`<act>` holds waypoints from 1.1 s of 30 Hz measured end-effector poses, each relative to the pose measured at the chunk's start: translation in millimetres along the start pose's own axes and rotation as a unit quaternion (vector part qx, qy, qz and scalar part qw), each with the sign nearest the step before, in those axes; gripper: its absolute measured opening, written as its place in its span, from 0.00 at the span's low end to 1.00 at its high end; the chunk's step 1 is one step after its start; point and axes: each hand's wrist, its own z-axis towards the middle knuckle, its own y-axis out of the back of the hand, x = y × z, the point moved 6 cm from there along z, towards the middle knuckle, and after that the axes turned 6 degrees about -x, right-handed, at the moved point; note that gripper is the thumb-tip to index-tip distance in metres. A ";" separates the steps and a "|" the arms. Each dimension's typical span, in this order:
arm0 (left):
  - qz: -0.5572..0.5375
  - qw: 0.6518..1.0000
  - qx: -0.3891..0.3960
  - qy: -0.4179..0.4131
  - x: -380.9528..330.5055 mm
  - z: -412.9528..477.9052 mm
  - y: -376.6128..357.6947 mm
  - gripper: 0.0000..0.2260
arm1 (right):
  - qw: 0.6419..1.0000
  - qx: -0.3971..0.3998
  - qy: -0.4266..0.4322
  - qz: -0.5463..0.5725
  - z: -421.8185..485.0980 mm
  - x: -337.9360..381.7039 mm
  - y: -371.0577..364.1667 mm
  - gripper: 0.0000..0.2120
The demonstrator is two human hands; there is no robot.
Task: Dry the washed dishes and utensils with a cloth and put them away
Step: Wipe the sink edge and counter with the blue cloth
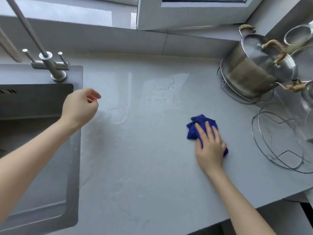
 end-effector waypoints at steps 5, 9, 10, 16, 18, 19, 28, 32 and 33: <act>0.060 0.998 -0.006 -0.016 -0.4 8.9 -2.7 0.12 | 0.967 0.004 -0.251 -0.039 55.0 -65.2 -6.3 0.24; 0.111 0.994 -0.007 -0.022 2.6 17.3 -2.4 0.16 | 0.979 0.016 -0.201 -0.042 111.3 14.0 -34.5 0.26; 0.112 0.993 -0.009 -0.019 3.4 18.3 -2.4 0.16 | 0.989 0.012 -0.142 -0.036 111.2 49.2 -41.8 0.26; 0.097 0.995 -0.021 0.025 3.7 25.6 -1.8 0.16 | 0.981 -0.013 0.182 0.065 35.6 215.7 -36.9 0.28; 0.092 0.995 -0.024 0.031 2.0 29.1 0.7 0.16 | 0.957 -0.005 0.230 0.176 27.9 226.8 -27.9 0.27; 0.088 0.995 -0.026 0.035 1.5 31.2 2.7 0.15 | 0.941 -0.021 0.213 0.263 33.8 220.3 -19.0 0.26; 0.067 0.994 -0.053 0.070 18.7 42.8 23.8 0.14 | 0.963 -0.054 -0.071 0.255 225.7 54.0 -31.1 0.23; 0.063 0.992 -0.063 0.086 32.5 39.6 24.7 0.15 | 0.999 -0.008 -0.010 0.031 235.1 98.8 -69.6 0.27; 0.063 0.992 -0.065 0.092 35.9 38.2 25.2 0.15 | 0.999 0.000 0.029 0.026 226.4 124.9 -73.7 0.28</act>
